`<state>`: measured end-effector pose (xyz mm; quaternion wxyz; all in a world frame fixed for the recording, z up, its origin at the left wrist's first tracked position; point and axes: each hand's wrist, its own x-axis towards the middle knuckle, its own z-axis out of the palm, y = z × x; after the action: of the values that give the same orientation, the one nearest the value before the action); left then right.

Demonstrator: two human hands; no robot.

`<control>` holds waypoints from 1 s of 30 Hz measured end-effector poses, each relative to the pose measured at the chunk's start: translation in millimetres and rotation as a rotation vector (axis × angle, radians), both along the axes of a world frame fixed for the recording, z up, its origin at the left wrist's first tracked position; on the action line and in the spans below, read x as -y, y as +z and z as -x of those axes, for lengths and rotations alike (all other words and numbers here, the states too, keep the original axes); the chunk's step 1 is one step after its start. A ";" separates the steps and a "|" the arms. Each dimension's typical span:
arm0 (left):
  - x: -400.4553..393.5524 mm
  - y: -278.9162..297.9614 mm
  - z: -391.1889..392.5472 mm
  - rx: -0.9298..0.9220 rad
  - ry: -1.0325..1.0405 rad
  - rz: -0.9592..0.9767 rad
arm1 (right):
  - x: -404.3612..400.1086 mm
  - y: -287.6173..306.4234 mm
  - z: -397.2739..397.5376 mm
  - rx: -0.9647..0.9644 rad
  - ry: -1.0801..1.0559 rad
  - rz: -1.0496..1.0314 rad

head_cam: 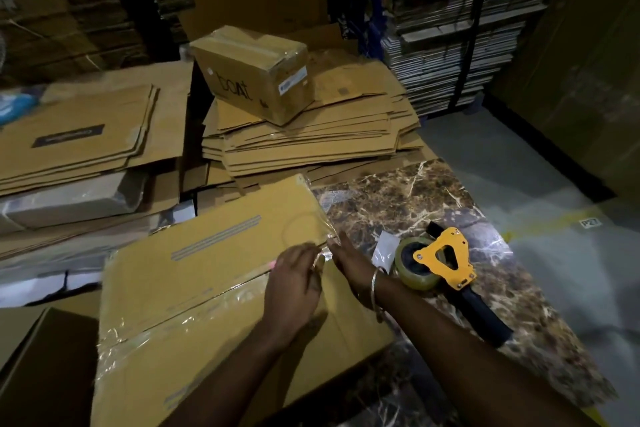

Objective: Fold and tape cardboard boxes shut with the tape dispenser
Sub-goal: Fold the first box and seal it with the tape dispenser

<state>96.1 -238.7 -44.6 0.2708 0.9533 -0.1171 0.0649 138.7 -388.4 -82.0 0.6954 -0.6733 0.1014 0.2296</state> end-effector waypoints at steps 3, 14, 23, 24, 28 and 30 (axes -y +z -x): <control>-5.3 -3.6 -23.8 0.016 -0.057 -0.175 | 2.1 -5.1 -4.4 -0.010 -0.031 -0.131; -4.8 -9.8 -30.0 -0.263 -0.072 -0.418 | 16.6 -7.2 9.9 -0.164 -0.012 -0.155; -12.1 -15.7 -27.5 -0.158 -0.037 -0.190 | -6.2 30.4 -26.0 0.179 0.008 0.137; -11.8 -13.6 -30.7 -0.121 -0.015 -0.145 | -9.8 28.1 -27.6 0.168 0.030 0.132; -18.5 -7.5 -55.2 0.003 0.004 -0.061 | -14.2 11.8 -27.0 0.199 0.088 0.253; -24.0 -5.0 -73.0 -0.004 -0.055 -0.129 | -14.3 5.5 -28.5 0.219 0.085 0.278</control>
<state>169.1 -214.6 -49.6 0.2108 0.9652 -0.1469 0.0477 167.2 -374.1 -76.4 0.5924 -0.7875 0.0276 0.1679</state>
